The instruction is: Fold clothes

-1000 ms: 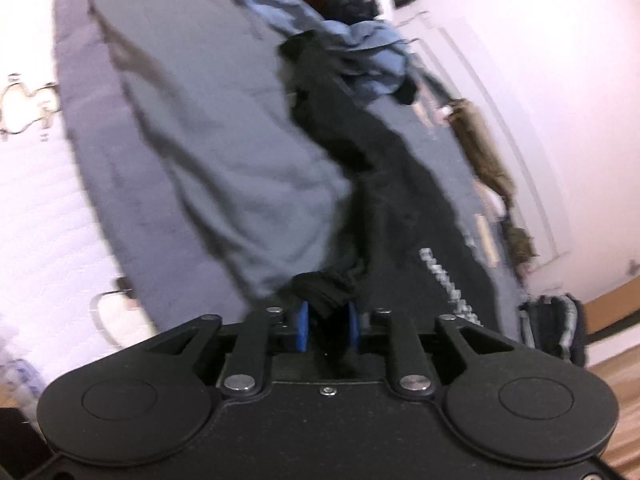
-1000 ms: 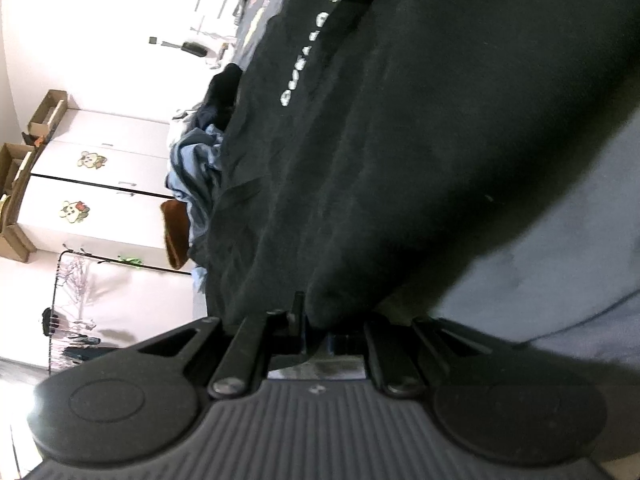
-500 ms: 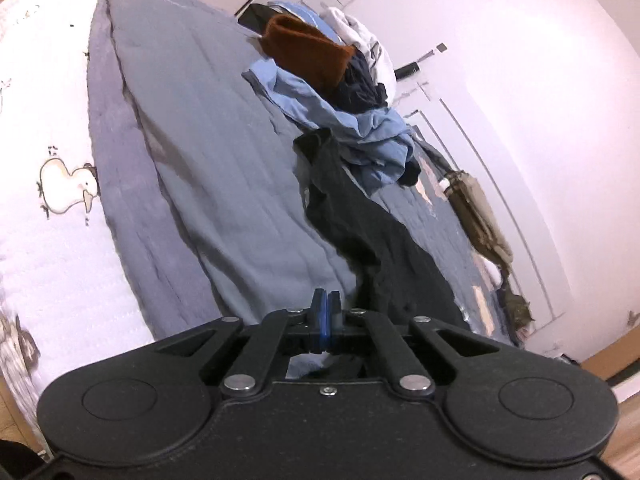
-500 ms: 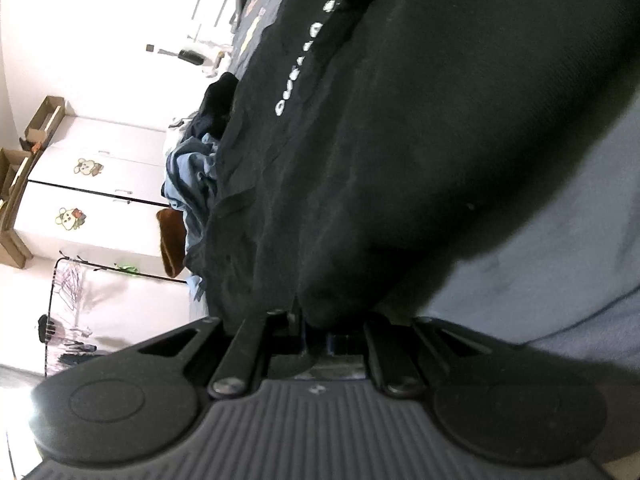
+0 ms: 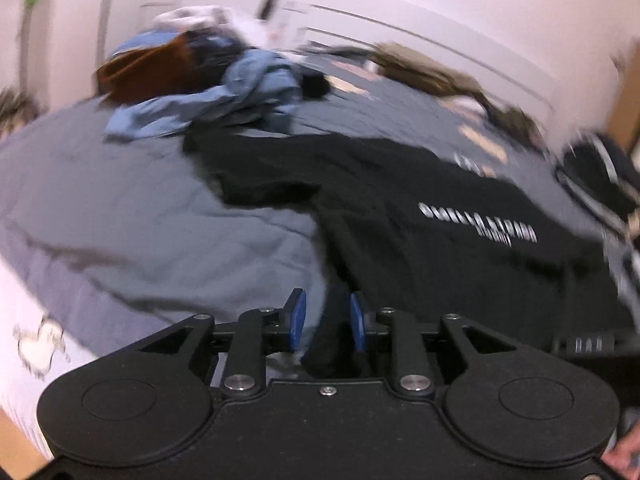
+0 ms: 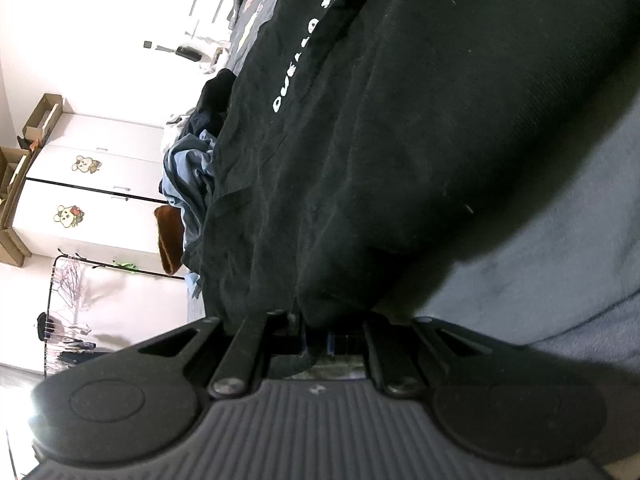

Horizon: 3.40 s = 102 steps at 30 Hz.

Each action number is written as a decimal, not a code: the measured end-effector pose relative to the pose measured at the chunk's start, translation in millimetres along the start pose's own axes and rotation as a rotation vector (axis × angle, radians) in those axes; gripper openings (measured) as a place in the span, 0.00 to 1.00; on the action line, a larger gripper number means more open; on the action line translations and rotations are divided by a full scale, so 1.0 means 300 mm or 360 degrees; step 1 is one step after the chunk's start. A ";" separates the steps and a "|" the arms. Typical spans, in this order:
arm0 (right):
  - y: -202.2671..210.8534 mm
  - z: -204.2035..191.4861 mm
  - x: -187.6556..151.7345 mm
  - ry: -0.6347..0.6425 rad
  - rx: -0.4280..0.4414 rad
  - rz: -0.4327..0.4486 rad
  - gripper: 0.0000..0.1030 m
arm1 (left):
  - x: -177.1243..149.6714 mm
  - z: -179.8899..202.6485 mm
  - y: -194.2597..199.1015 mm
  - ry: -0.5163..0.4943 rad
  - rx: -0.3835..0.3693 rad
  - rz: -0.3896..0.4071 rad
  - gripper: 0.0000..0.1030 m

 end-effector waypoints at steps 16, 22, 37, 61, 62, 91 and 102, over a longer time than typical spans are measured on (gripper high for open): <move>0.000 -0.004 0.001 0.0015 0.0001 0.0000 0.09 | -0.014 0.024 -0.125 -0.0240 -0.0101 -0.0100 0.06; 0.004 -0.004 0.009 0.0019 0.0000 0.0026 0.09 | 0.045 -0.116 -0.023 -0.0098 0.0060 -0.0035 0.00; 0.002 -0.003 0.009 0.0000 0.0001 0.0012 0.09 | 0.000 0.050 -0.080 -0.0421 -0.0142 -0.0029 0.35; 0.008 -0.023 0.012 0.0030 0.0026 0.0015 0.11 | 0.021 -0.022 0.021 -0.0267 -0.0168 -0.0076 0.01; 0.007 -0.023 0.012 0.0026 0.0026 0.0013 0.11 | 0.014 -0.023 0.024 -0.0276 -0.0162 -0.0088 0.01; 0.008 -0.017 0.015 0.0015 0.0024 0.0017 0.11 | 0.036 -0.067 -0.037 -0.0065 -0.0150 -0.0103 0.01; 0.009 -0.008 0.019 -0.0002 0.0020 0.0006 0.12 | 0.024 -0.077 -0.037 -0.0103 -0.0109 -0.0139 0.09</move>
Point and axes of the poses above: each gripper's, at about its wrist camera, not at the fingertips, and y roughly against the way its jaws point, z to its right, x to its top, the point moved 10 cm from there along -y, roughly the way its jaws point, and after that the axes turned 7 degrees about z, right-handed, at the moved point
